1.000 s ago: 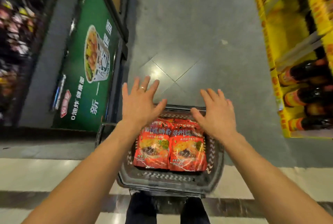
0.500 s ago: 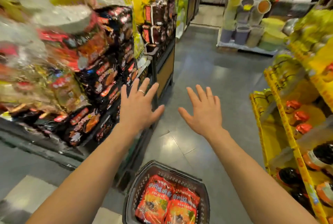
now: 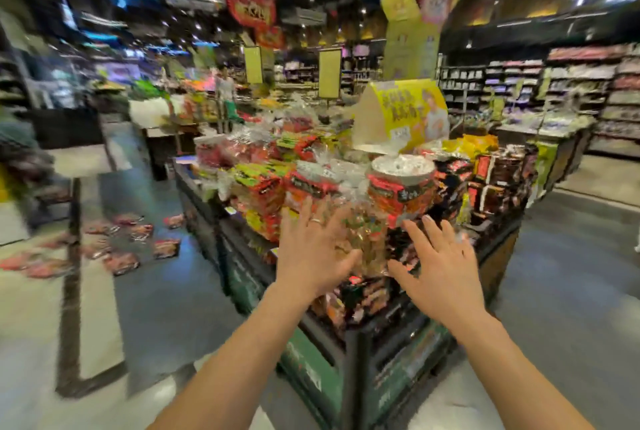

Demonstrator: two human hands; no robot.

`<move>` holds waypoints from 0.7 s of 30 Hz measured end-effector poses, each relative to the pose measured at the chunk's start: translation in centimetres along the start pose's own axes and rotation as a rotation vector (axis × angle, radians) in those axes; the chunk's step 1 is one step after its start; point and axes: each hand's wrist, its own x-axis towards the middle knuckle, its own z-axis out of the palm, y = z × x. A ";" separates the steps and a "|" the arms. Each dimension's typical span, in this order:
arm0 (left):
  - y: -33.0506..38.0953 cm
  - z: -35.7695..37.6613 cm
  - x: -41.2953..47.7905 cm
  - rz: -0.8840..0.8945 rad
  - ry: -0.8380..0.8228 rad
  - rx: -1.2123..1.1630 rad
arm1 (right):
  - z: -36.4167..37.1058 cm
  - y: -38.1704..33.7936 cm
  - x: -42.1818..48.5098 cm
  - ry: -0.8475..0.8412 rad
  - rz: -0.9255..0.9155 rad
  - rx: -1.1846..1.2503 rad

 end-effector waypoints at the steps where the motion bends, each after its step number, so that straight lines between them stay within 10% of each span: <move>1: -2.6 -0.8 -1.1 -0.030 0.010 0.006 | 0.1 -2.7 0.4 -0.003 -0.020 0.015; 21: -36.3 -5.5 -15.9 -0.527 -0.036 0.214 | 7.3 -39.7 6.3 -0.131 -0.502 0.242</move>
